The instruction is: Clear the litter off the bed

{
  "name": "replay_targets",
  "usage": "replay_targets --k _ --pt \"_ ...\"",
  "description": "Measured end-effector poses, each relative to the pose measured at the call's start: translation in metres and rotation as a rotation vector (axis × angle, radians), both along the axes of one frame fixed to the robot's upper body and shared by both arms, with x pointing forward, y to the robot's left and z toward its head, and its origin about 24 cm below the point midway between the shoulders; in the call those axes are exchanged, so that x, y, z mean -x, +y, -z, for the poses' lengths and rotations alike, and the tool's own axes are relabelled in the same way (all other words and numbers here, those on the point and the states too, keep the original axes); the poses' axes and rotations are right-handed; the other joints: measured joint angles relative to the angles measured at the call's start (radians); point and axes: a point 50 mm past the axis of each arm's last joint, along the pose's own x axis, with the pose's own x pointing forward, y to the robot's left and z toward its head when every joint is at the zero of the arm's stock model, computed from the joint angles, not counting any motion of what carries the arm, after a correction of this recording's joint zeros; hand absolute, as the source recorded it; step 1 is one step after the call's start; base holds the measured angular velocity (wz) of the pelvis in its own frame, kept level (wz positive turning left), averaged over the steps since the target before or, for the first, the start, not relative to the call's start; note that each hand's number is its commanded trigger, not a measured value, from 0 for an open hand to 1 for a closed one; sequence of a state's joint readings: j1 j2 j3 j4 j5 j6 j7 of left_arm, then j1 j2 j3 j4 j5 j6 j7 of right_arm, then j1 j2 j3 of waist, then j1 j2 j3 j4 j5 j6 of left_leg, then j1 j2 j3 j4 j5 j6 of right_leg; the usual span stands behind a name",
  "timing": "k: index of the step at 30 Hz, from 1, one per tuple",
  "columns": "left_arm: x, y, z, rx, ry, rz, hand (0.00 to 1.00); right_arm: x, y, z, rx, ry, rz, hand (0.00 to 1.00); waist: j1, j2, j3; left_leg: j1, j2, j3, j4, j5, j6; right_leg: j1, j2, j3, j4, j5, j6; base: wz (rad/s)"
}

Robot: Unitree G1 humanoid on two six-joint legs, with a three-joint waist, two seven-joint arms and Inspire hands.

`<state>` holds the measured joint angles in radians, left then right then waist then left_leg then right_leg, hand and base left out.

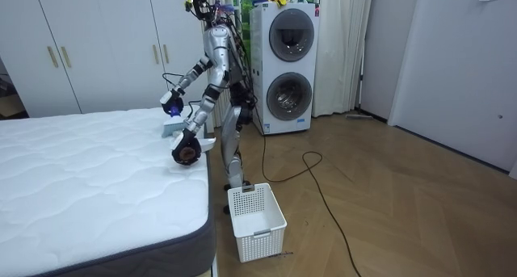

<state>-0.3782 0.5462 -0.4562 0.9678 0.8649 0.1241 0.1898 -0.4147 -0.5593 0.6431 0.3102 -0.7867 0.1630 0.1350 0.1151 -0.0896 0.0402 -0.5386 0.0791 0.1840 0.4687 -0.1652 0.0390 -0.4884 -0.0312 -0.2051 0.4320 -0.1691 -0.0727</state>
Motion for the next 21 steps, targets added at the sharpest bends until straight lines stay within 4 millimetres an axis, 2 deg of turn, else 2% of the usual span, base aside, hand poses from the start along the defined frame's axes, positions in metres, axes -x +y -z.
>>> replay_targets --k 4,12,19,21 --pt "0.000 -0.002 0.001 0.017 -0.004 -0.010 1.00 0.000 0.003 0.001 -0.007 0.011 -0.005 1.00 0.001 0.008 0.0021 -0.010 -0.001 -0.010 0.004 -0.001 -0.001 -0.002 -0.004 -0.021 -0.001 0.000 0.000 0.06" --pt "-0.001 -0.002 0.001 0.029 -0.013 -0.023 1.00 0.000 0.007 -0.003 -0.013 0.012 -0.017 1.00 0.000 0.012 0.0024 -0.029 0.001 -0.012 0.014 -0.001 -0.002 -0.021 -0.004 -0.024 0.003 -0.003 -0.005 0.00" --pt "0.001 -0.002 0.002 0.032 -0.009 -0.026 1.00 0.002 0.023 -0.013 -0.045 -0.003 -0.076 1.00 -0.001 0.011 0.0012 -0.029 -0.003 -0.016 0.008 -0.001 -0.002 -0.020 -0.005 -0.026 0.003 -0.004 -0.005 0.00" --pt "0.002 -0.002 0.004 0.034 -0.004 -0.029 1.00 0.005 0.036 -0.017 -0.075 -0.008 -0.115 1.00 -0.001 0.010 0.0011 -0.027 -0.004 -0.016 0.007 -0.001 -0.002 -0.020 -0.005 -0.024 0.007 -0.005 -0.003 0.00"
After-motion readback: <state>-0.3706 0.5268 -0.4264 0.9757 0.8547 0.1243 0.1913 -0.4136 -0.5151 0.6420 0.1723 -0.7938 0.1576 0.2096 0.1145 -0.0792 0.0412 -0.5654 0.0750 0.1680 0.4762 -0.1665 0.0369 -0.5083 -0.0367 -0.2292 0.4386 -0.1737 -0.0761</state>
